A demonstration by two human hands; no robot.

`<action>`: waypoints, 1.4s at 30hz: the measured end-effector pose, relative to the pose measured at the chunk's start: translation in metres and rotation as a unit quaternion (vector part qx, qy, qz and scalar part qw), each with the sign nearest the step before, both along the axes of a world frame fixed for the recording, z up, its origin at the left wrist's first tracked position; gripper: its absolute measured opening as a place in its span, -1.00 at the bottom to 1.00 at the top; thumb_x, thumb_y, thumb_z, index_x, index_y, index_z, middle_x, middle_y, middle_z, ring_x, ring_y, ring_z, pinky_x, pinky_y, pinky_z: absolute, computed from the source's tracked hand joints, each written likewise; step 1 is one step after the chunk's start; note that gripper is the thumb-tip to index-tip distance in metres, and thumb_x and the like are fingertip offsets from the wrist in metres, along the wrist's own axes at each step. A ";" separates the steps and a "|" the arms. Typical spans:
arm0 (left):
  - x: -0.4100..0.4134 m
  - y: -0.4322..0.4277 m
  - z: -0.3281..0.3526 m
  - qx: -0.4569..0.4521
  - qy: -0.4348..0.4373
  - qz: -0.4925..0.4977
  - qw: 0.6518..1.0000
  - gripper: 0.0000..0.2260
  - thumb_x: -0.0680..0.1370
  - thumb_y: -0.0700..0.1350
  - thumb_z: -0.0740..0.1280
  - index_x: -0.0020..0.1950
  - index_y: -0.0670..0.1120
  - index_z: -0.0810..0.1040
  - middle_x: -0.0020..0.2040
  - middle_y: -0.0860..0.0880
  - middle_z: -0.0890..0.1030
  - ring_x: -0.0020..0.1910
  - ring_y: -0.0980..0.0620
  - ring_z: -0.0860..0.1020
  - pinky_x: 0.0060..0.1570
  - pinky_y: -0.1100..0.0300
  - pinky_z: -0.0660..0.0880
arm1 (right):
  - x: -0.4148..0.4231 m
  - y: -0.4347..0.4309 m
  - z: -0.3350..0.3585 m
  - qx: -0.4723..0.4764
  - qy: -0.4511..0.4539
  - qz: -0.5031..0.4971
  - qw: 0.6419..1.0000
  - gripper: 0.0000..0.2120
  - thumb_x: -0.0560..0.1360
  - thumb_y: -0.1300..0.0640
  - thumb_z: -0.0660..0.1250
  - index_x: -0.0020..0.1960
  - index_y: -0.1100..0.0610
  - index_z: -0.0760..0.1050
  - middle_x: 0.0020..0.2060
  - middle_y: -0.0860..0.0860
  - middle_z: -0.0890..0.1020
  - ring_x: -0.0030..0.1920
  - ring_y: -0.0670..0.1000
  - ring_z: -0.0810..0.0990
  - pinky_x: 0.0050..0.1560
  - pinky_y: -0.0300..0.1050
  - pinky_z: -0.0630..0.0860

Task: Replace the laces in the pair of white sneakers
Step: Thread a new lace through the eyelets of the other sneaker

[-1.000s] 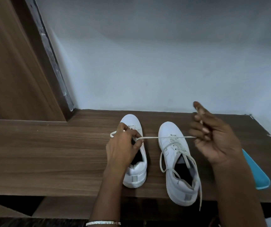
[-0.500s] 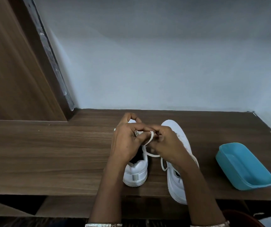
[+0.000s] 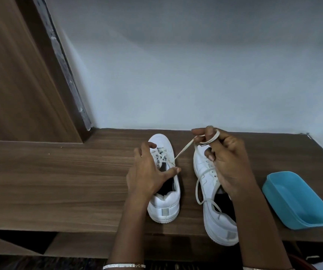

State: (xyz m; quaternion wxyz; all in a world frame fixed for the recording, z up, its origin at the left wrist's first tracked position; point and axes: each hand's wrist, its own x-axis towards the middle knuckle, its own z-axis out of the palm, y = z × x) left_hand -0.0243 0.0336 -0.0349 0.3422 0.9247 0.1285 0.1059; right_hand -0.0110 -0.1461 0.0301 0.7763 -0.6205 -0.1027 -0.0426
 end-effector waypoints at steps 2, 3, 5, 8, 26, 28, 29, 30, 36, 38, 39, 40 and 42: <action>0.001 -0.001 -0.002 -0.020 -0.003 -0.004 1.000 -0.27 0.20 0.33 0.55 0.20 0.17 0.25 0.21 0.10 0.37 0.07 0.00 0.54 -0.11 -0.01 0.55 | 0.001 -0.005 0.000 0.025 -0.008 0.005 1.000 -0.75 0.60 0.12 0.28 -0.19 0.07 0.66 -0.08 0.05 0.72 -0.15 -0.06 0.53 -0.32 -0.31 0.34; 0.001 0.000 -0.003 -0.031 -0.004 -0.007 0.999 -0.29 0.20 0.32 0.55 0.19 0.19 0.25 0.20 0.10 0.38 0.07 0.00 0.54 -0.10 -0.02 0.55 | 0.001 -0.008 0.000 0.045 -0.008 0.013 0.999 -0.77 0.56 0.11 0.29 -0.24 0.05 0.61 -0.11 0.03 0.71 -0.14 -0.03 0.52 -0.30 -0.27 0.33; 0.001 0.002 -0.004 -0.046 -0.001 -0.010 0.999 -0.32 0.21 0.33 0.55 0.15 0.21 0.27 0.16 0.12 0.41 0.05 0.03 0.54 -0.10 0.01 0.54 | 0.001 -0.014 0.001 0.093 0.007 0.043 0.995 -0.76 0.53 0.13 0.28 -0.30 0.02 0.55 -0.20 -0.01 0.66 -0.11 0.01 0.61 -0.32 -0.23 0.28; 0.000 0.002 -0.006 -0.060 0.006 0.005 0.998 -0.40 0.22 0.35 0.53 0.06 0.16 0.32 -0.04 0.13 0.52 -0.10 0.08 0.55 -0.21 0.10 0.47 | 0.001 -0.016 -0.001 0.139 0.049 0.056 0.987 -0.57 0.65 0.21 0.17 -0.36 0.06 0.55 -0.26 0.02 0.59 -0.28 0.01 0.62 -0.42 -0.26 0.25; 0.001 0.021 -0.012 0.019 -0.050 -0.135 0.989 -0.56 0.39 0.02 0.33 0.24 0.26 0.37 -0.40 0.09 0.46 -0.32 0.11 0.46 -0.36 0.16 0.37 | 0.017 0.023 -0.051 -0.492 0.047 0.049 0.868 -0.86 0.38 -0.07 0.54 -0.18 -0.02 0.69 -0.47 -0.15 0.61 -0.39 -0.17 0.57 -0.32 -0.23 0.41; 0.002 0.018 -0.012 0.034 -0.067 -0.140 0.987 -0.61 0.43 -0.02 0.34 0.23 0.26 0.44 -0.43 0.11 0.41 -0.36 0.15 0.42 -0.38 0.20 0.30 | 0.018 0.023 -0.050 -0.493 0.037 0.047 0.868 -0.87 0.39 -0.04 0.53 -0.27 -0.02 0.66 -0.49 -0.14 0.61 -0.42 -0.16 0.56 -0.34 -0.19 0.44; 0.002 0.018 -0.013 0.031 -0.072 -0.140 0.987 -0.64 0.44 -0.06 0.35 0.20 0.25 0.49 -0.43 0.12 0.39 -0.37 0.16 0.41 -0.37 0.21 0.30 | 0.019 0.022 -0.050 -0.491 0.035 0.044 0.869 -0.87 0.40 -0.03 0.53 -0.28 -0.03 0.66 -0.49 -0.13 0.61 -0.42 -0.16 0.57 -0.33 -0.18 0.45; 0.003 0.019 -0.014 0.023 -0.080 -0.139 0.987 -0.67 0.45 -0.09 0.35 0.17 0.22 0.54 -0.45 0.12 0.39 -0.39 0.16 0.42 -0.37 0.22 0.30 | 0.019 0.022 -0.050 -0.484 0.036 0.040 0.874 -0.87 0.40 -0.03 0.52 -0.27 -0.03 0.66 -0.48 -0.12 0.62 -0.42 -0.15 0.57 -0.33 -0.17 0.46; 0.001 0.022 -0.012 -0.002 -0.116 -0.127 0.985 -0.68 0.48 -0.22 0.35 0.14 0.10 0.66 -0.42 0.32 0.47 -0.38 0.29 0.45 -0.36 0.45 0.22 | 0.019 0.024 -0.047 -0.440 0.043 -0.005 0.897 -0.88 0.39 0.01 0.53 -0.30 -0.02 0.67 -0.49 -0.08 0.62 -0.41 -0.08 0.57 -0.29 -0.10 0.51; 0.000 0.023 -0.013 0.002 -0.116 -0.122 0.986 -0.66 0.48 -0.19 0.37 0.18 0.14 0.63 -0.44 0.24 0.44 -0.37 0.26 0.45 -0.34 0.42 0.22 | 0.019 0.024 -0.046 -0.435 0.045 0.005 0.899 -0.90 0.40 0.04 0.53 -0.28 -0.02 0.68 -0.47 -0.08 0.63 -0.40 -0.09 0.58 -0.26 -0.09 0.54; 0.000 0.024 -0.013 -0.004 -0.111 -0.121 0.986 -0.65 0.48 -0.16 0.39 0.22 0.16 0.60 -0.43 0.19 0.44 -0.37 0.22 0.46 -0.33 0.37 0.26 | 0.018 0.024 -0.045 -0.440 0.045 0.016 0.897 -0.92 0.42 0.06 0.51 -0.25 -0.02 0.69 -0.44 -0.09 0.64 -0.38 -0.09 0.61 -0.22 -0.08 0.58; -0.001 0.027 -0.012 -0.021 -0.100 -0.116 0.988 -0.62 0.47 -0.11 0.43 0.25 0.17 0.56 -0.41 0.15 0.46 -0.36 0.20 0.47 -0.31 0.33 0.31 | 0.018 0.024 -0.044 -0.452 0.043 0.033 0.890 -0.95 0.44 0.08 0.49 -0.20 -0.02 0.70 -0.40 -0.10 0.66 -0.33 -0.11 0.63 -0.18 -0.08 0.61; -0.002 0.035 -0.007 -0.082 -0.080 -0.097 0.989 -0.58 0.44 -0.05 0.50 0.26 0.17 0.51 -0.36 0.08 0.50 -0.33 0.17 0.52 -0.25 0.30 0.42 | 0.015 0.023 -0.038 -0.492 0.028 0.067 0.868 -0.86 0.48 0.15 0.44 0.00 -0.02 0.70 -0.21 -0.15 0.69 -0.21 -0.19 0.62 -0.07 -0.16 0.59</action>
